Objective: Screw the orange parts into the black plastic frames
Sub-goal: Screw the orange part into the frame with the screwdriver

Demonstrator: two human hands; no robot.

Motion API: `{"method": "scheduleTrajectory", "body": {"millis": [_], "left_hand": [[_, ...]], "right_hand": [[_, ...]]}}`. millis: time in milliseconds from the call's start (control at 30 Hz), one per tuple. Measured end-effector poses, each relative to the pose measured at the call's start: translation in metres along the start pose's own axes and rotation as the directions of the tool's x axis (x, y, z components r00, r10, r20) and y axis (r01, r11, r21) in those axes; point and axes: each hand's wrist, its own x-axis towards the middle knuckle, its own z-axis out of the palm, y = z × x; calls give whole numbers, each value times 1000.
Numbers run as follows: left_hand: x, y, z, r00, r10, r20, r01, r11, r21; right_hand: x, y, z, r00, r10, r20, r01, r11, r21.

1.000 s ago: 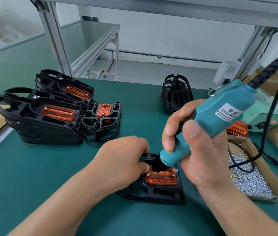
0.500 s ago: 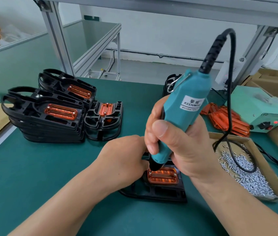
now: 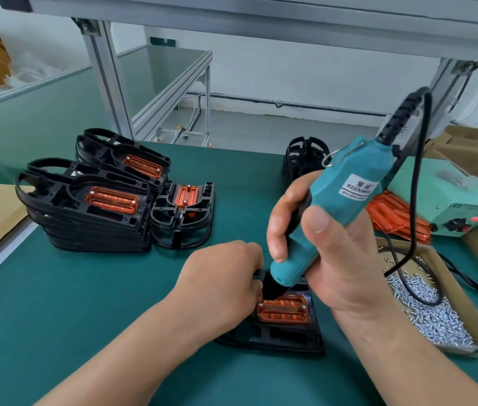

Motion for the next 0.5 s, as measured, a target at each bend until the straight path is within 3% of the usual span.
{"method": "scheduleTrajectory", "body": {"millis": [133, 333, 500], "left_hand": [[0, 2, 1, 1000, 3, -22, -3, 1000, 14], [-1, 2, 5, 1000, 1, -2, -1, 1000, 31], [1, 1, 2, 999, 40, 35, -41, 999, 15]], "right_hand": [[-4, -3, 0, 999, -41, -30, 41, 999, -18], [-8, -8, 0, 997, -55, 62, 58, 997, -43], [-7, -13, -1, 999, -42, 21, 42, 999, 1]]}}
